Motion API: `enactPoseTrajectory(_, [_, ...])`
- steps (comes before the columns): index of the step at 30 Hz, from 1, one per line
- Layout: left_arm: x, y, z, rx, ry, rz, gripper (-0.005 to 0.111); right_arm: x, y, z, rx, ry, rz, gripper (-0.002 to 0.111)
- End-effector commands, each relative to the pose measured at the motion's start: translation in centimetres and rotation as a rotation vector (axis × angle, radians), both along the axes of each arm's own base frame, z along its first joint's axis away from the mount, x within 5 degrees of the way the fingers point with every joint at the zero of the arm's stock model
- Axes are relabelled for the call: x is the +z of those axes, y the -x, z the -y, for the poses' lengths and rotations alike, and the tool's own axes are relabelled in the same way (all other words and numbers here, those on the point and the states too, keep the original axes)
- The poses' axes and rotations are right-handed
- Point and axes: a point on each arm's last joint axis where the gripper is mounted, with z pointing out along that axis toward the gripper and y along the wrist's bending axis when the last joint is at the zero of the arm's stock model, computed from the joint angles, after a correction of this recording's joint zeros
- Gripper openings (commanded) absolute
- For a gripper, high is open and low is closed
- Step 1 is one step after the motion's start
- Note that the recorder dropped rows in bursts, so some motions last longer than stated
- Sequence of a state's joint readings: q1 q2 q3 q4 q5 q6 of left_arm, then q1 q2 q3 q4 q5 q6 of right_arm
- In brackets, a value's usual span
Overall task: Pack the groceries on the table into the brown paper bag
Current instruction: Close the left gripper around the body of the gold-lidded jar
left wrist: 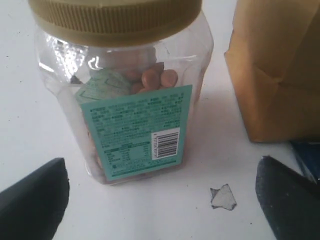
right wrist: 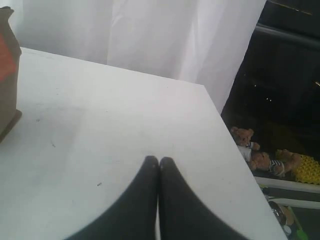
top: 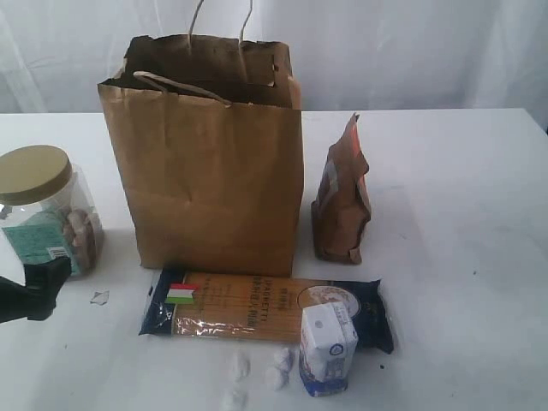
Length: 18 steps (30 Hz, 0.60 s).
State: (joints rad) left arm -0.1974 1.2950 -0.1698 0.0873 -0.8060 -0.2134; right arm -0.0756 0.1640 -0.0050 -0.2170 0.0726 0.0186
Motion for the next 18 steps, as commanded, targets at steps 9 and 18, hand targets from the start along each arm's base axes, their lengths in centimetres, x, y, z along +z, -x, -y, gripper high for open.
enactPoseTrajectory(9, [-0.5, -3.7, 0.4, 0.070, 0.046, -0.041, 0.105, -0.1, 0.0, 0.0, -0.005, -0.006, 0.005, 0.000])
enactPoseTrajectory(18, [-1.8, -5.5, 0.3, 0.120, 0.074, 0.159, 0.105, -0.1, 0.0, 0.0, -0.005, -0.006, 0.005, 0.000])
